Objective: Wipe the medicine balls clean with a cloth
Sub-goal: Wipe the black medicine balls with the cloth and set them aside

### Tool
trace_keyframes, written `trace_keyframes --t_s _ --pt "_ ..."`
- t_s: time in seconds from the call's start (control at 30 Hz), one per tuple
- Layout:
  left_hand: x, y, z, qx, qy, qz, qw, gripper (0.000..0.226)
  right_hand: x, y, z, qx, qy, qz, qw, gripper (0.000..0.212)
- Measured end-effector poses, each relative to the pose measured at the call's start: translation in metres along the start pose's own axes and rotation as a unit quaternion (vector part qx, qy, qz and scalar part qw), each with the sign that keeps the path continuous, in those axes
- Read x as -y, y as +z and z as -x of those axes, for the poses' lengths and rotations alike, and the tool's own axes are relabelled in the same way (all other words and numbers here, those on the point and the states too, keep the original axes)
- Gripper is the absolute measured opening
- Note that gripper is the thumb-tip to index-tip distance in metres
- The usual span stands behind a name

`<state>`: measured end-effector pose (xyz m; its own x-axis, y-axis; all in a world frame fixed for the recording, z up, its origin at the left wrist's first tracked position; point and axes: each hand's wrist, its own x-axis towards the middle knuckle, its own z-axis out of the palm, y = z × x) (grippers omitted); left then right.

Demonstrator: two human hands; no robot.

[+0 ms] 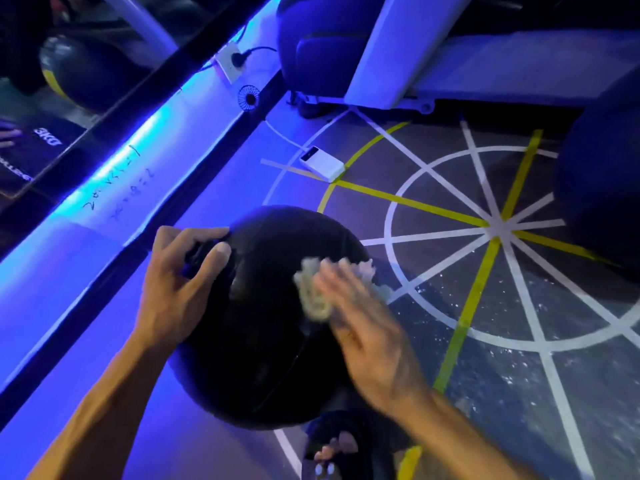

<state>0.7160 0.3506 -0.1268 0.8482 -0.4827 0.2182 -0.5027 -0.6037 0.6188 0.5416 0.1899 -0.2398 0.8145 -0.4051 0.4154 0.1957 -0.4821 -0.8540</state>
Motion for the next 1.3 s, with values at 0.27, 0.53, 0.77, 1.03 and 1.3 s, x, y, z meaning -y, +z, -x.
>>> trace_keyframes --t_s 0.27,0.53,0.77,1.03,1.3 --pt "0.012 -0.004 0.017 -0.026 0.031 0.019 0.999 0.027 0.039 0.004 -0.024 -0.023 0.049 -0.054 0.997 0.038" --pt "0.015 -0.004 0.023 -0.028 0.042 0.065 0.997 0.026 -0.013 -0.015 -0.043 -0.041 0.258 -0.089 0.961 0.039" --pt "0.023 -0.016 0.037 -0.012 0.032 0.097 0.995 0.031 0.006 -0.015 -0.012 -0.022 0.235 -0.059 0.970 0.030" --pt "0.006 -0.005 0.047 -0.043 0.024 0.104 0.993 0.023 -0.012 -0.024 -0.036 -0.030 0.353 -0.041 0.934 0.031" --pt "0.007 -0.004 0.050 -0.051 0.031 0.100 0.993 0.020 0.027 -0.005 -0.078 0.146 0.028 0.027 0.989 0.041"
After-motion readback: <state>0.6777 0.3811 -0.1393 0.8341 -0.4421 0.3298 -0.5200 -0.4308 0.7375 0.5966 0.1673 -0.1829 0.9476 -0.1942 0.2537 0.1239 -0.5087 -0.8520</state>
